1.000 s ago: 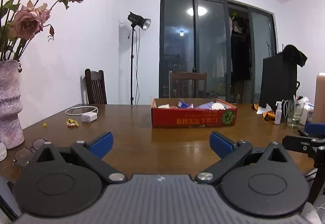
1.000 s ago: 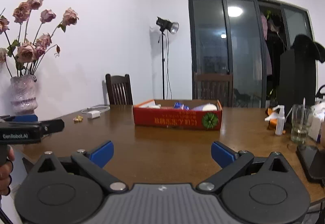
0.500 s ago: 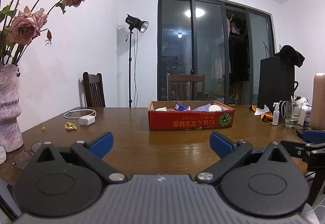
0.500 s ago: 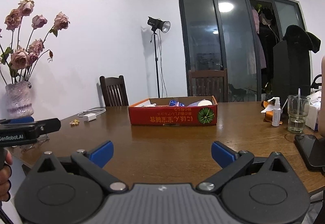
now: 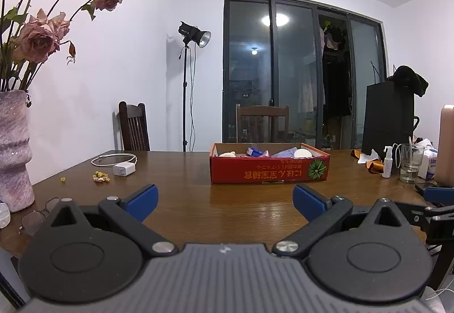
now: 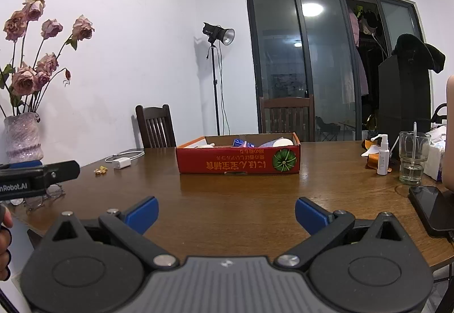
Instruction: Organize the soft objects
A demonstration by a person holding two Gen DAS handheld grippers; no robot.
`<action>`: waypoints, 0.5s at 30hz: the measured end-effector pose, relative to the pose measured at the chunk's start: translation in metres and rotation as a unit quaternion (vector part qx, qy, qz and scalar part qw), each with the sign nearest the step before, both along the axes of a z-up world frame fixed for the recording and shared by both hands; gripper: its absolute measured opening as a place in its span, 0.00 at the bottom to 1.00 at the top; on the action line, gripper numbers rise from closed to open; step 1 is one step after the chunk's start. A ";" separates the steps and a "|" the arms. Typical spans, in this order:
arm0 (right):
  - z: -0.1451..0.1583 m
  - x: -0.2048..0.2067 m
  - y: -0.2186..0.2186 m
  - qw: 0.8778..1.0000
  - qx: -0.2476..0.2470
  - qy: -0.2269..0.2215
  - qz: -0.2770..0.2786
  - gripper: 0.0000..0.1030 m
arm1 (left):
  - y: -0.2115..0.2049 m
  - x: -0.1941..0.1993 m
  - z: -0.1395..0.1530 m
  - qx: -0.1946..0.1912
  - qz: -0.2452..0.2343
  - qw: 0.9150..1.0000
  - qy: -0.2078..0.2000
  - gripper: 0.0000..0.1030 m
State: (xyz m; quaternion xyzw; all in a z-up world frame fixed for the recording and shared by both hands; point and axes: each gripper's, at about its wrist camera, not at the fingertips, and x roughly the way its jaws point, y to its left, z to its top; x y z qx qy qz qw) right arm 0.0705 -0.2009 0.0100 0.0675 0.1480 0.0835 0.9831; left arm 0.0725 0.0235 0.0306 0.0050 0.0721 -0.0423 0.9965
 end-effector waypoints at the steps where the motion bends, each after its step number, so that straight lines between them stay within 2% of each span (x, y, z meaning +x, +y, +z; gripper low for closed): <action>1: 0.000 0.000 0.000 1.000 0.000 0.000 0.000 1.00 | 0.000 0.000 0.000 0.000 0.000 1.000 0.001 1.00; 15: 0.001 -0.001 0.001 1.000 -0.002 -0.003 0.006 1.00 | 0.000 0.001 -0.001 0.005 -0.005 1.000 0.005 1.00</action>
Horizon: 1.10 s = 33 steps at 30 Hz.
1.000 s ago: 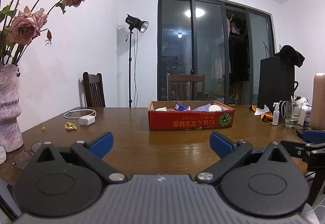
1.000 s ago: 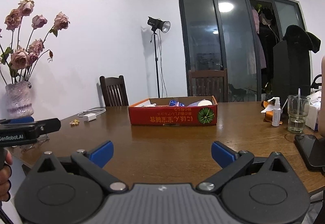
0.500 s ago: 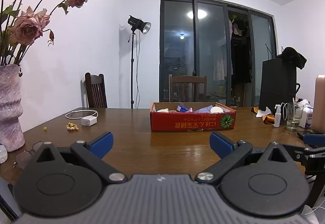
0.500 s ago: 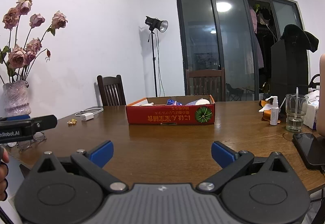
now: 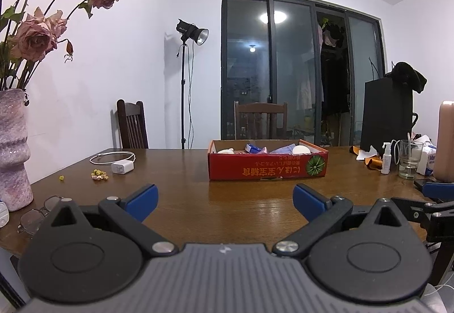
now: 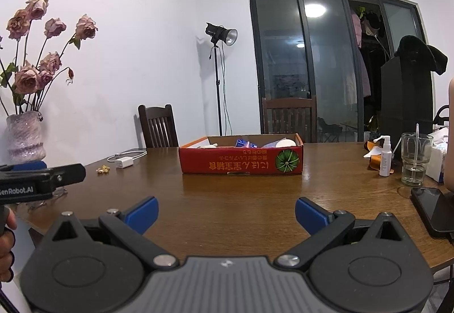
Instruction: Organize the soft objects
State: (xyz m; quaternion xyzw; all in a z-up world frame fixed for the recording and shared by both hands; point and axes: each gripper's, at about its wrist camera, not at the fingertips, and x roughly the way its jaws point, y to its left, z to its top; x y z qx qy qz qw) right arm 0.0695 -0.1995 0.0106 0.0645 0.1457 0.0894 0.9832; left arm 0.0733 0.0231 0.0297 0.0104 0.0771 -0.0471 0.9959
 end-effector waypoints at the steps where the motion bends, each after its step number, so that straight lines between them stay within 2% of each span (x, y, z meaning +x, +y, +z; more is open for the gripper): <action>1: 0.000 0.000 0.000 1.000 0.001 -0.001 0.000 1.00 | 0.000 0.000 0.000 0.000 0.000 1.000 0.000 1.00; 24: -0.001 -0.001 0.000 1.000 0.001 -0.001 -0.001 1.00 | 0.000 0.001 0.002 0.002 -0.008 1.000 0.003 1.00; 29: 0.003 -0.002 -0.001 1.000 -0.019 -0.019 -0.015 1.00 | 0.000 -0.001 0.004 0.003 -0.013 1.000 -0.003 1.00; 33: 0.009 -0.005 -0.005 0.999 -0.015 -0.030 -0.023 1.00 | 0.000 -0.003 0.005 0.004 -0.012 1.000 -0.011 1.00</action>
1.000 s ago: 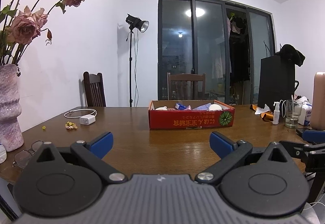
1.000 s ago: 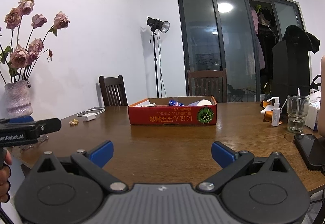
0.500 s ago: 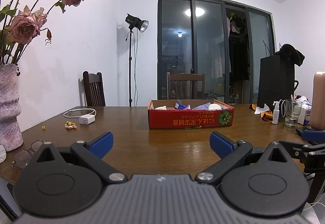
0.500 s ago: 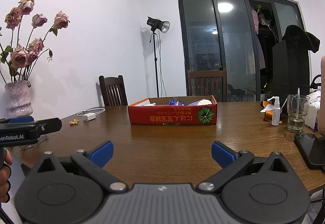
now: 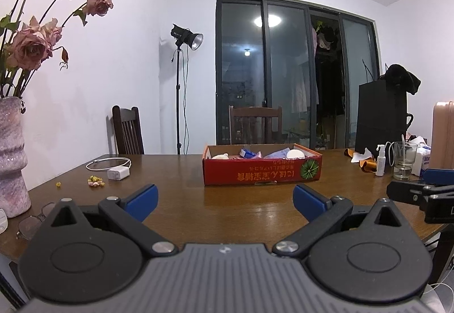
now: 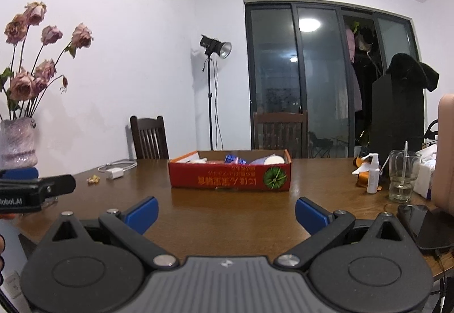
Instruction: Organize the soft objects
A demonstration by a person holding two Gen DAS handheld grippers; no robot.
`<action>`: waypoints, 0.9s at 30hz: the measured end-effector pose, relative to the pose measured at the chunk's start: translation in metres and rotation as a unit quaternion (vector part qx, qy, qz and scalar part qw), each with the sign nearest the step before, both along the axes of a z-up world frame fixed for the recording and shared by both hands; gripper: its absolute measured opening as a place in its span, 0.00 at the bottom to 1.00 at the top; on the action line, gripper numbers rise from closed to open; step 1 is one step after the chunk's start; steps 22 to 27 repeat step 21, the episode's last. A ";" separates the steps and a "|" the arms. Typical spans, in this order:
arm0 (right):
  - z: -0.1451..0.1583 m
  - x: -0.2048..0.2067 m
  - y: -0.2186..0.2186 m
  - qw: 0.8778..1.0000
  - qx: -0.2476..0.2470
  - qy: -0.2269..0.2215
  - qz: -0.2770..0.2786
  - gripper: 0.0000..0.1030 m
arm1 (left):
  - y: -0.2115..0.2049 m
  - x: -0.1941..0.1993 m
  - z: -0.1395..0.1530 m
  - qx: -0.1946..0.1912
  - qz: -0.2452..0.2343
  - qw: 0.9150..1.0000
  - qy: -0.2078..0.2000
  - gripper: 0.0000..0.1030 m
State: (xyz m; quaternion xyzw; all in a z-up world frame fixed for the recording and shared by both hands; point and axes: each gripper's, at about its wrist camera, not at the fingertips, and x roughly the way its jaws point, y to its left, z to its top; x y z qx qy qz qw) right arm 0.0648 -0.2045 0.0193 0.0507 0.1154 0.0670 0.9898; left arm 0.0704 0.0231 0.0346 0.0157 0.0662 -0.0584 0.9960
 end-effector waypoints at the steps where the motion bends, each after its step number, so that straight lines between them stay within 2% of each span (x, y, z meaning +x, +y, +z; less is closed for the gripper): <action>1: 0.001 0.000 0.000 1.000 0.000 -0.002 0.000 1.00 | 0.000 0.000 0.001 0.000 0.000 1.000 -0.001 1.00; 27: 0.001 0.001 0.007 1.000 0.000 0.001 0.012 1.00 | 0.002 -0.002 0.002 -0.006 0.003 1.000 -0.005 1.00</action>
